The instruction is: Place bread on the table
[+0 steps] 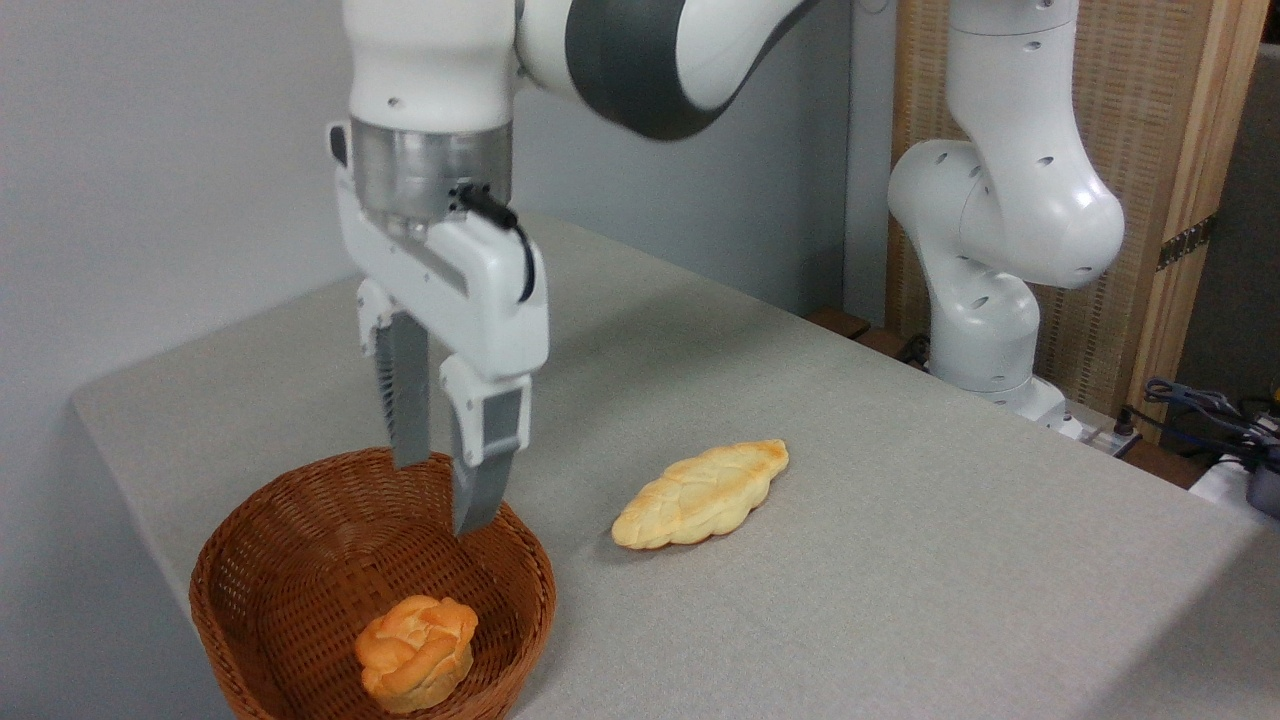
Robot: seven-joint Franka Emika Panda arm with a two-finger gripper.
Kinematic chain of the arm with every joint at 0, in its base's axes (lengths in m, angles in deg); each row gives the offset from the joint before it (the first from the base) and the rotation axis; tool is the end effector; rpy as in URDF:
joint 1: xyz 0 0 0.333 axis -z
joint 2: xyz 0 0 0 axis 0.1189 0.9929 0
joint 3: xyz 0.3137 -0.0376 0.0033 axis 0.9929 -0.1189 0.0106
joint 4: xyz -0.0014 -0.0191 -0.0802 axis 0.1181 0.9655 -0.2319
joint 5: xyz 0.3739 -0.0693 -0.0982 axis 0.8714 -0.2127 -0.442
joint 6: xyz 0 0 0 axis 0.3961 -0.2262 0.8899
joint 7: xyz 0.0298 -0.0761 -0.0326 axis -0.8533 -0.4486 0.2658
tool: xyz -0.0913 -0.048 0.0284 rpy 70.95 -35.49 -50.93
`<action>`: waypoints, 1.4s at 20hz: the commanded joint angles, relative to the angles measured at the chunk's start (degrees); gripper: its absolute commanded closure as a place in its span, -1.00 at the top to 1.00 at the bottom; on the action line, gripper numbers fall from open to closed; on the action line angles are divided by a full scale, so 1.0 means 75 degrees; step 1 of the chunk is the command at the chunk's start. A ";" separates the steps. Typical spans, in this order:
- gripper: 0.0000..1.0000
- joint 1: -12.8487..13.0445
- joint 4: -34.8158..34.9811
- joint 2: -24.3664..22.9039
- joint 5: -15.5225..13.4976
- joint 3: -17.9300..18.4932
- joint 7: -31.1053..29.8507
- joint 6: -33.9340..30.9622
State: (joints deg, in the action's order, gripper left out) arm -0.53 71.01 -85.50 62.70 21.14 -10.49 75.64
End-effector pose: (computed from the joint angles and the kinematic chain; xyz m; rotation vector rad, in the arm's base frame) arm 0.6064 0.0077 0.5561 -2.8422 1.2101 -0.3720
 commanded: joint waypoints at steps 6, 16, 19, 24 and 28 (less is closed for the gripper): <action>1.00 0.0086 -0.0100 0.1155 0.0325 -0.0057 0.0045 0.0747; 1.00 0.0238 -0.0100 0.1836 0.0759 -0.0081 0.0021 0.1474; 1.00 0.0238 -0.0100 0.1895 0.0960 -0.0186 -0.0026 0.1486; -0.02 0.0238 -0.0100 0.1895 0.0948 -0.0233 -0.0037 0.1428; -0.11 0.0238 -0.0088 0.1883 0.0937 -0.0233 -0.0026 0.1416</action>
State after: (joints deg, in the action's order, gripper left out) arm 1.24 70.90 -71.74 68.86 19.46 -10.49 86.13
